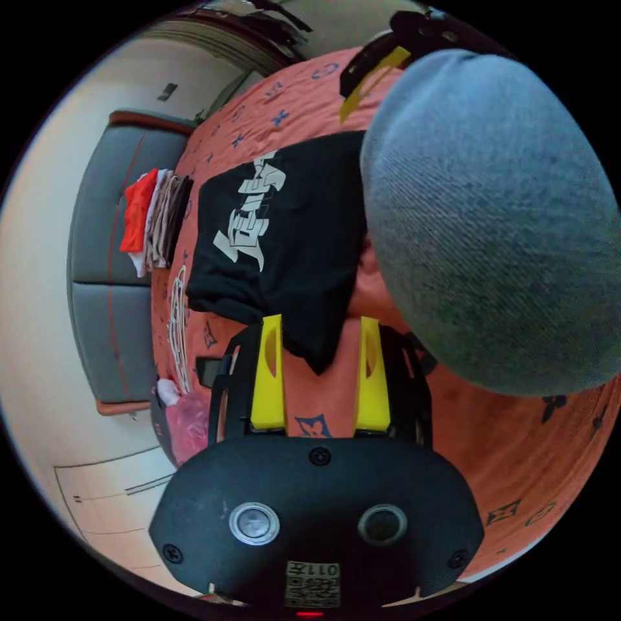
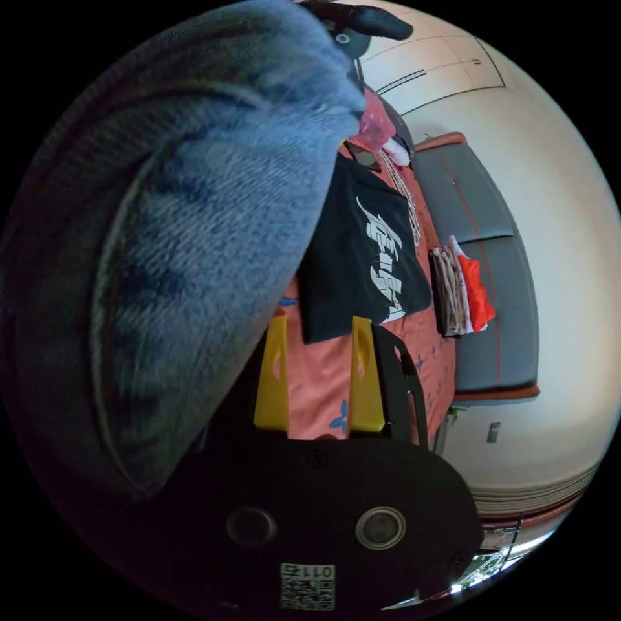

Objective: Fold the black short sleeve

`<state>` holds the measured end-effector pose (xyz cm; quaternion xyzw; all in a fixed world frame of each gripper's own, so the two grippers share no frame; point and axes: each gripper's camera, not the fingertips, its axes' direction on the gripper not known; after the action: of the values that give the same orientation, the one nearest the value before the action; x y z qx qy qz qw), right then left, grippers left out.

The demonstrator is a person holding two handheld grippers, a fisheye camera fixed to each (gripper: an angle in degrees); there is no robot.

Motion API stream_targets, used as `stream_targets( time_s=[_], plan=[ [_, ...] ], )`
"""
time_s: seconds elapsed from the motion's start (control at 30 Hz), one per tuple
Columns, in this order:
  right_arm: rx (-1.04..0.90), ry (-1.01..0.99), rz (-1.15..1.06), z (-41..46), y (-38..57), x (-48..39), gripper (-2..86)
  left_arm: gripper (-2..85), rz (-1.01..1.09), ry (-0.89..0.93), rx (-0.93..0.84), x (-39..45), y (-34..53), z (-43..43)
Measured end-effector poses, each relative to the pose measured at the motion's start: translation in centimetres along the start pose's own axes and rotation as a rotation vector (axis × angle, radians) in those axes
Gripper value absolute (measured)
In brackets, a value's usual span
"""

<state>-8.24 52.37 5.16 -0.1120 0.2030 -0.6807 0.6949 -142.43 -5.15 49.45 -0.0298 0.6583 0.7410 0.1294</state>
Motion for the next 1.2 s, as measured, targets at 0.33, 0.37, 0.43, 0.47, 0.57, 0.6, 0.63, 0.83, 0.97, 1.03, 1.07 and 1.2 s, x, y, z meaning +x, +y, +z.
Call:
stream_targets(
  time_s=[0.33, 0.37, 0.43, 0.47, 0.57, 0.6, 0.63, 0.83, 0.97, 1.03, 1.07, 1.2],
  plan=[
    [0.021, 0.048, -0.037, -1.8, 2.5, 0.4, 11.0, 8.8, 0.124, -0.114, -0.045, 3.3, 0.3, -1.9],
    [0.028, 0.021, -0.048, -1.9, 3.0, 0.3, 10.5, 8.4, 0.121, -0.12, -0.036, 3.7, 0.6, -2.5],
    [0.04, 0.046, -0.079, -1.9, 3.4, -0.2, 9.8, 7.8, 0.098, -0.121, -0.031, 4.0, 1.0, -3.3],
    [0.038, 0.062, -0.098, -1.5, 3.5, -0.7, 9.2, 7.3, 0.091, -0.132, -0.024, 4.2, 1.2, -3.8],
    [0.095, 0.09, -0.102, -1.0, 4.0, -0.6, 7.2, 5.4, 0.054, -0.142, 0.017, 4.1, 1.8, -4.6],
    [0.1, 0.103, -0.093, -0.9, 4.1, -0.4, 6.7, 4.9, 0.049, -0.143, 0.023, 4.0, 1.9, -4.7],
    [0.102, 0.119, -0.076, -0.5, 4.3, 0.3, 5.7, 3.9, 0.039, -0.156, 0.02, 3.7, 2.1, -4.9],
    [0.042, -0.148, -0.033, 0.7, 6.7, 8.0, 3.9, 1.6, -0.139, 0.164, -0.034, -4.0, 2.7, -7.8],
    [0.09, -0.224, 0.053, -2.8, 9.4, 18.5, 3.5, 1.1, -0.222, 0.193, 0.064, -12.3, 3.4, -15.0],
    [0.107, -0.251, 0.048, -5.1, 11.1, 22.8, 3.5, 1.1, -0.217, 0.211, 0.107, -15.6, 3.3, -18.9],
    [0.113, -0.278, 0.042, -6.8, 12.2, 25.4, 3.4, 1.2, -0.199, 0.223, 0.122, -17.6, 3.0, -21.6],
    [0.137, -0.332, 0.037, -13.5, 16.1, 32.0, 3.4, 1.5, -0.12, 0.126, 0.153, -22.1, 1.6, -31.1]
  ],
)
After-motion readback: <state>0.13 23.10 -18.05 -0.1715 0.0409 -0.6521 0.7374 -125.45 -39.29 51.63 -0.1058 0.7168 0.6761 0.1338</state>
